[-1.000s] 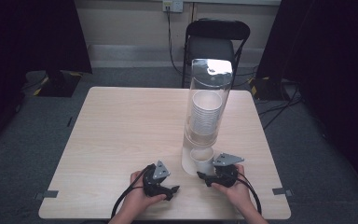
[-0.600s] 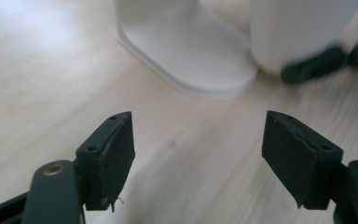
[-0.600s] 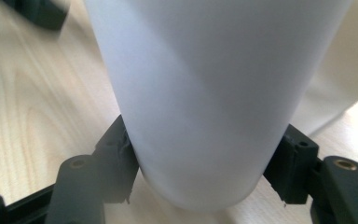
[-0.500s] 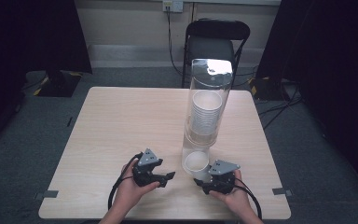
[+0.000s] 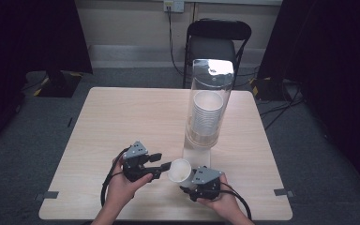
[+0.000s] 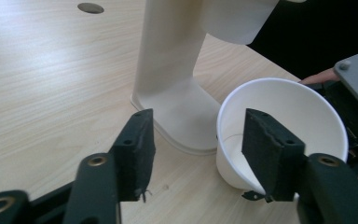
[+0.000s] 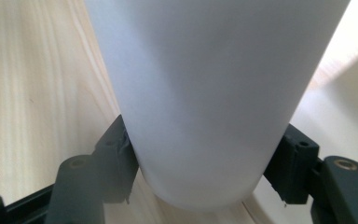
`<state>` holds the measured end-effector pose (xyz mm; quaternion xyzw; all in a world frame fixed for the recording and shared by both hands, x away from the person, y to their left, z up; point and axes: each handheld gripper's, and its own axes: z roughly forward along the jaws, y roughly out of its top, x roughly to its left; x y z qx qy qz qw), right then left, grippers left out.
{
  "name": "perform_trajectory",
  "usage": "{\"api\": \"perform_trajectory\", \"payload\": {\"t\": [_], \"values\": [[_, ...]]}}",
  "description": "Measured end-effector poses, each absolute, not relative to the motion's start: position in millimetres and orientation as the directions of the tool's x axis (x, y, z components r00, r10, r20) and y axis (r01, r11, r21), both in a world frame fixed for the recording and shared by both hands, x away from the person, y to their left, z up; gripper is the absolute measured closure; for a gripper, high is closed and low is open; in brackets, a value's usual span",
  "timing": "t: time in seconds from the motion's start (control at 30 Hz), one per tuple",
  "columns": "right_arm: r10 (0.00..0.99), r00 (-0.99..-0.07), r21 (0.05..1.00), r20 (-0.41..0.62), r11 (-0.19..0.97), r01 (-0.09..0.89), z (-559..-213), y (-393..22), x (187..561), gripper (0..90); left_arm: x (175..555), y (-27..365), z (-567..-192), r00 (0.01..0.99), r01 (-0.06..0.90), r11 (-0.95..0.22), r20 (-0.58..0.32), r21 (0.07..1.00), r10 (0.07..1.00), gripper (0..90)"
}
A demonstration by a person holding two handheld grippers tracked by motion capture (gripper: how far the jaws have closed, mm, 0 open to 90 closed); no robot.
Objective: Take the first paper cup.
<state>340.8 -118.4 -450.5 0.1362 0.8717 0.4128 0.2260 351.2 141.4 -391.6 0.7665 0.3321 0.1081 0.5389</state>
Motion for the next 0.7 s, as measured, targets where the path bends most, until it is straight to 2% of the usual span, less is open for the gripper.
{"api": "perform_trajectory", "payload": {"t": [0.13, 0.2, 0.3, 0.47, 0.53, 0.67, 0.7], "values": [[0.401, -0.871, 0.795, -0.284, 0.607, 0.02, -449, -110, 338, 35.0, 351, 144, -393, 0.751, 0.42, -0.208, -0.209, 0.883, 0.627, 63.2], [0.373, -0.884, 0.804, -0.282, 0.595, -0.005, -448, -103, 336, 34.9, 351, 147, -395, 0.744, 0.469, -0.191, -0.269, 0.863, 0.611, 70.7], [0.365, -0.889, 0.808, -0.277, 0.589, -0.01, -448, -97, 335, 34.6, 350, 149, -397, 0.735, 0.503, -0.2, -0.294, 0.841, 0.611, 82.4], [0.361, -0.894, 0.812, -0.267, 0.584, -0.007, -451, -90, 337, 33.1, 348, 155, -392, 0.704, 0.562, -0.173, -0.357, 0.809, 0.614, 86.0], [0.388, -0.882, 0.814, -0.269, 0.581, 0.007, -450, -90, 338, 27.0, 347, 160, -391, 0.687, 0.557, -0.168, -0.338, 0.813, 0.643, 86.3], [0.43, -0.871, 0.827, -0.238, 0.56, 0.051, -448, -96, 342, 24.6, 350, 171, -391, 0.654, 0.576, -0.135, -0.355, 0.806, 0.668, 86.3], [0.458, -0.862, 0.834, -0.218, 0.546, 0.079, -447, -103, 345, 23.9, 352, 180, -392, 0.611, 0.593, -0.123, -0.346, 0.795, 0.712, 86.1]]}}
